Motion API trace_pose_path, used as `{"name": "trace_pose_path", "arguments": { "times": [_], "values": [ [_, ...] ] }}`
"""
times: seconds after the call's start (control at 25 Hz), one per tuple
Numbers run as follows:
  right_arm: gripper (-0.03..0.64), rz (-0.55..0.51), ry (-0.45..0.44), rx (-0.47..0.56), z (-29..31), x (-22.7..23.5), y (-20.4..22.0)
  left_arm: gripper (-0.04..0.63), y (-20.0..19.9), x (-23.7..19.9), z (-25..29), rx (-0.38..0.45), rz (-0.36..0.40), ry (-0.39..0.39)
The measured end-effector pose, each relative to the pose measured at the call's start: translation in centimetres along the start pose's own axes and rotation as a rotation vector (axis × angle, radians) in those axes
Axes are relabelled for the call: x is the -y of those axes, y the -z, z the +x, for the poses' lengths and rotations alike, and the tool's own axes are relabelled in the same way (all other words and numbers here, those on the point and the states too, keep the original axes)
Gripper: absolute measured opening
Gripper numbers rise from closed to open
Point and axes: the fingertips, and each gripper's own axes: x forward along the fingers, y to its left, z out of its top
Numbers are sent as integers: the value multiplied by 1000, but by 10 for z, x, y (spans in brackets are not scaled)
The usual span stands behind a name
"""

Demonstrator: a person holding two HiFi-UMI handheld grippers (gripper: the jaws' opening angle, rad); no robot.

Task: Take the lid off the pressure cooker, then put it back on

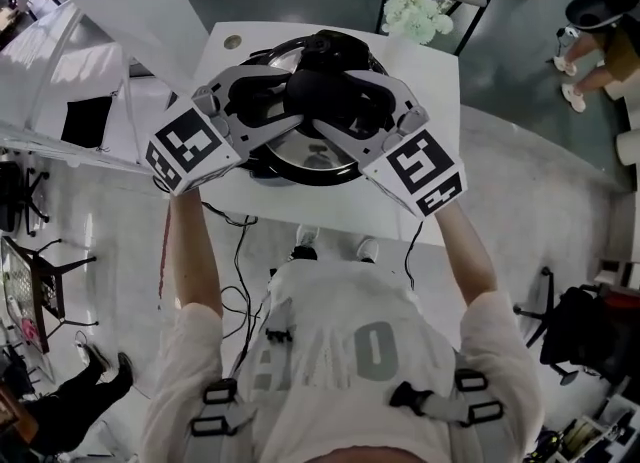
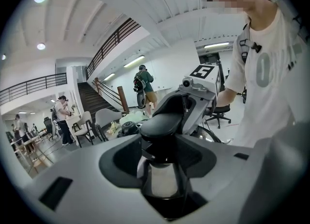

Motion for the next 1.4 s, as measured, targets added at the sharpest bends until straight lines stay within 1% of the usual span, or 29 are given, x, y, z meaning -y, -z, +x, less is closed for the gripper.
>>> {"name": "trace_pose_path", "arguments": {
  "times": [0.16, 0.36, 0.44, 0.56, 0.64, 0.76, 0.84, 1.08, 1.24, 1.32, 1.4],
  "values": [
    [288, -21, -2, -3, -23, 4, 0, 215, -16, 13, 10, 18, 2, -11],
    [288, -45, 0, -23, -28, 7, 5, 215, -17, 15, 18, 29, 2, -19],
    [288, -45, 1, -26, -50, 10, 19, 215, -23, 32, 38, 23, 4, -17],
    [288, -40, 9, -31, -100, 17, 49, 215, -39, 69, 80, 9, 5, -4],
    [288, -41, 15, -44, -118, 18, 66, 215, -39, 85, 99, -11, -2, 6],
    [288, -42, 13, -69, -124, 18, 90, 215, -28, 96, 118, -46, -15, 27],
    [287, -19, 2, -78, -124, 16, 108, 215, -17, 104, 129, -58, -31, 39],
    [287, 46, -14, -100, -120, 7, 158, 216, 20, 124, 157, -101, -111, 45],
    [288, 109, -37, -114, -113, -2, 185, 216, 46, 135, 166, -111, -173, 58],
    [288, 128, -52, -124, -110, -6, 198, 216, 58, 140, 171, -132, -200, 61],
    [288, 129, -67, -140, -107, -10, 211, 216, 70, 147, 177, -167, -210, 67]
  ]
}}
